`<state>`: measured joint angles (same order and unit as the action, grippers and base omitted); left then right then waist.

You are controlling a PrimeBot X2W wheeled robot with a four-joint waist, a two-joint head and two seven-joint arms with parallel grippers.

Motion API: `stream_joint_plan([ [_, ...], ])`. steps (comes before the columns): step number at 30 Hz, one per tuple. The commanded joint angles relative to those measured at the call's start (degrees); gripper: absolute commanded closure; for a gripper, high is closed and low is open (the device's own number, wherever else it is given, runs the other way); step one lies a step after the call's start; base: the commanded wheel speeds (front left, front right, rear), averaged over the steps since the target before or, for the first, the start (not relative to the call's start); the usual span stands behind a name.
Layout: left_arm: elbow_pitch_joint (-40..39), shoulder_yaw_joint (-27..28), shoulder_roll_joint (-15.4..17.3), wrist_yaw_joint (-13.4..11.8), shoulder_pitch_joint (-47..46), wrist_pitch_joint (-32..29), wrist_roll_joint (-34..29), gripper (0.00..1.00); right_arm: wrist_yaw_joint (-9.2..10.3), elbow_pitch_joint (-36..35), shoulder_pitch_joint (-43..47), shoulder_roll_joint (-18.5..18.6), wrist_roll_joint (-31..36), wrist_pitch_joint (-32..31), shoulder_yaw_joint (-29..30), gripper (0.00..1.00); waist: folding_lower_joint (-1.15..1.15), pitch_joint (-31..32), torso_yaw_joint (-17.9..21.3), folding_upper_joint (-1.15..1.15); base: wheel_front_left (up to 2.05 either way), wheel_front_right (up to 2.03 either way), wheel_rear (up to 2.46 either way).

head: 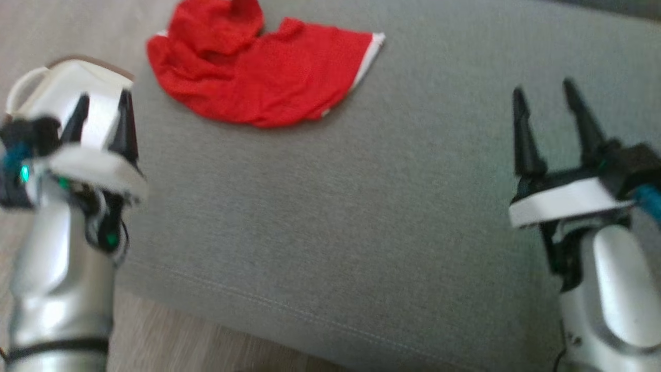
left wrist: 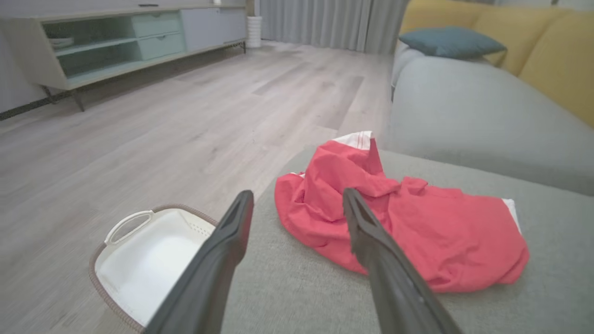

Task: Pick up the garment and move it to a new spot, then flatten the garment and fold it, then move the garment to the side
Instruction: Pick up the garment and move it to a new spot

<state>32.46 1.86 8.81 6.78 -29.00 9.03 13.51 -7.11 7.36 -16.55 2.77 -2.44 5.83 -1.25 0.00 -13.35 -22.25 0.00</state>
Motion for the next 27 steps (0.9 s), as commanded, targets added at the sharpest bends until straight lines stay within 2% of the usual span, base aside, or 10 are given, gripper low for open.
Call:
stream_joint_plan([
  [1,4.0,-0.5,4.4,0.5,-8.6,-2.8,0.6,0.00,-0.37,-6.2,-3.4,1.0,1.4,-2.9,-0.3,0.00,0.00,-7.5,4.3,0.00,0.00,0.00,0.00],
  [7,15.9,-4.9,8.7,0.7,-21.5,-7.6,4.2,0.00,-0.37,-14.7,-4.8,2.2,2.2,-8.1,0.1,0.00,0.00,-13.4,7.3,0.00,0.00,0.00,0.00],
  [13,22.8,-10.1,13.0,0.7,-29.3,-10.5,6.6,0.00,-0.37,-19.4,-4.7,2.3,2.2,-10.7,-0.8,0.00,0.00,-17.6,10.0,0.00,0.00,0.00,0.00],
  [19,28.3,-12.9,15.3,0.7,-36.4,-12.9,9.9,0.00,-0.37,-23.1,-4.2,2.4,2.7,-12.3,-1.1,0.00,0.00,-21.2,12.1,0.00,0.00,0.00,0.00],
  [26,34.1,-15.0,15.5,0.7,-40.7,-14.9,11.9,0.00,-0.37,-24.8,-4.1,2.5,3.0,-12.6,-1.0,0.00,0.00,-23.3,13.4,0.00,0.00,0.00,0.00],
  [27,34.6,-15.3,15.5,0.7,-41.0,-15.1,12.2,0.52,-0.37,-24.9,-4.1,2.5,3.0,-12.6,-1.1,0.00,0.00,-23.3,13.5,0.00,0.00,0.00,0.00],
])
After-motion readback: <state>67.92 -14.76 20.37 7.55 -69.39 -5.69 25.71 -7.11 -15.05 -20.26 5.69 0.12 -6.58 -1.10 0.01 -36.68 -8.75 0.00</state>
